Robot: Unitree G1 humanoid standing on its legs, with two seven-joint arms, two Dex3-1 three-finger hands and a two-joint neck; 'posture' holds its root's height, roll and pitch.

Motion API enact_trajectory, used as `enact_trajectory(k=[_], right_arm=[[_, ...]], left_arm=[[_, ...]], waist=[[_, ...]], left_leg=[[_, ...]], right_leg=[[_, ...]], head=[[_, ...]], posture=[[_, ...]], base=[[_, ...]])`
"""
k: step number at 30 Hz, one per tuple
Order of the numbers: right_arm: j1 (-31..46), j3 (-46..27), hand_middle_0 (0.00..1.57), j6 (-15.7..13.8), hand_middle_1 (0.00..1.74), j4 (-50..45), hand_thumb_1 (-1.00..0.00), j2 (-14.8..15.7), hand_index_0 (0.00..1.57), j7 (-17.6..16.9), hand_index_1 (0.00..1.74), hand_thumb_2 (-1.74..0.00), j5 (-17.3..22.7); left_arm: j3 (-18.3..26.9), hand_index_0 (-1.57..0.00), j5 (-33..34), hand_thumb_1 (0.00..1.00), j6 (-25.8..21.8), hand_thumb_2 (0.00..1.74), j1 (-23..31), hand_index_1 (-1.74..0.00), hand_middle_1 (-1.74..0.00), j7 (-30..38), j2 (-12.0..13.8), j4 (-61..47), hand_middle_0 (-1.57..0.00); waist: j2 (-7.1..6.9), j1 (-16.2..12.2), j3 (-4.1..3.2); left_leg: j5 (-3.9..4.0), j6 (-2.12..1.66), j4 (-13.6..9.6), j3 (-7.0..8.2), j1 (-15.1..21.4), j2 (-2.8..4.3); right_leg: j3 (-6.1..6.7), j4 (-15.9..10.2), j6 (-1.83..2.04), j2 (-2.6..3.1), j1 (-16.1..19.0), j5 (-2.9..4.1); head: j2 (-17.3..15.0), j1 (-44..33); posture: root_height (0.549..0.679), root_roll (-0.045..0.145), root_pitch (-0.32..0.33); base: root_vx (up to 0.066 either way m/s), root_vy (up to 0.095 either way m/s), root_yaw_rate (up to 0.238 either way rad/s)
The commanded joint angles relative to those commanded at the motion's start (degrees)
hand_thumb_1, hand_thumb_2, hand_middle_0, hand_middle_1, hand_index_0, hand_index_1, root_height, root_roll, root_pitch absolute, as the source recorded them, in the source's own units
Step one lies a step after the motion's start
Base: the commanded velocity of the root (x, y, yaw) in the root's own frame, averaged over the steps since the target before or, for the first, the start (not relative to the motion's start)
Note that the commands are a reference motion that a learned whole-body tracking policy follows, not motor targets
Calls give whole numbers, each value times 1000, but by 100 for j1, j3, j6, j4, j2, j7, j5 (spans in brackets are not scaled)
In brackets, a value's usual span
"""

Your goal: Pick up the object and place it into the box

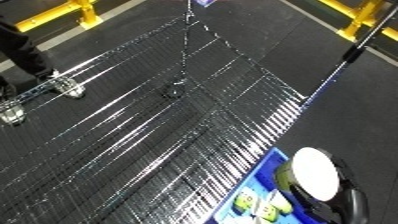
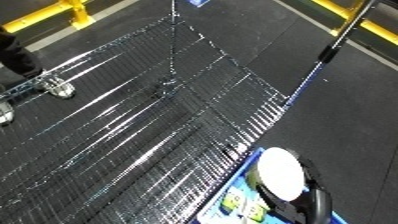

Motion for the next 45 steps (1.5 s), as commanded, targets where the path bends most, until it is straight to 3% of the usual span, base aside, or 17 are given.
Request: enact_trajectory(k=[2,7,13,22,29,36,39,45], right_arm=[[37,-78,864,-7,957,64,-550,-25,864,86,957,-957,132],[93,-192,471,-68,522,265,-300,-61,471,257,522,-522,392],[53,-276,0,-119,0,542,0,-165,0,265,0,0,504],[35,-329,0,-27,0,704,0,-246,0,45,0,0,337],[145,-284,0,187,0,570,0,-244,0,401,0,0,150],[230,94,0,514,0,88,0,-140,0,684,0,0,-766],[186,347,0,723,0,-54,0,-125,0,819,0,0,-1123],[-32,707,0,859,0,90,0,-112,0,1000,0,0,-1151]], left_arm=[[-35,-1570,-14,1000,-33,1740,-10,-1740,-1740,-3,-41,51,-1570],[-120,-1570,-51,1000,-127,1740,-44,-1740,-1740,17,-157,186,-1570],[-195,-1570,-113,1000,-175,1740,-51,-1740,-1740,65,-221,262,-1570],[-270,-1570,-194,1000,-151,1740,-42,-1740,-1740,33,-264,345,-1570],[-232,-1570,-248,1000,-120,1740,58,-1740,-1740,30,-296,322,-1570],[-201,-1570,-275,1000,-62,1740,173,-1740,-1740,56,-313,287,-1570],[-188,-1570,-277,1000,-15,1740,181,-1740,-1740,84,-296,282,-1570],[-162,-1570,-214,1000,24,1740,146,-1740,-1740,79,-246,311,-1570]], waist=[[52,-93,-14],[170,-257,-24],[306,-326,-39],[418,-309,-124],[405,-235,-167],[261,-67,-212],[171,49,-220],[-1,327,-249]], left_leg=[[-7,-7,-12,53,49,-1],[-33,-15,-55,154,142,-15],[-8,-28,-94,186,171,-47],[47,-58,-232,145,229,-89],[85,-79,-283,110,251,-97],[117,-67,-294,-27,206,-129],[130,-54,-346,-96,196,-152],[221,-53,-517,-250,211,-174]], right_leg=[[41,-22,8,11,8,-2],[127,-62,30,31,0,-3],[195,-117,31,50,-11,13],[217,-222,56,-3,43,61],[167,-257,45,-27,109,63],[80,-146,-4,4,151,-9],[27,-141,-12,15,178,-9],[-129,-285,-25,34,329,46]], head=[[25,202],[50,570],[-46,714],[-424,811],[-774,451],[-1144,-52],[-1296,-241],[-1416,-640]], posture=[[667,82,-46],[667,86,-45],[667,90,-42],[669,92,-39],[670,92,-42],[669,89,-48],[669,86,-50],[671,77,-55]], base=[[19,63,-173],[11,50,-117],[-5,38,-59],[5,18,29],[20,14,59],[20,-2,126],[3,-36,178],[12,-52,172]])
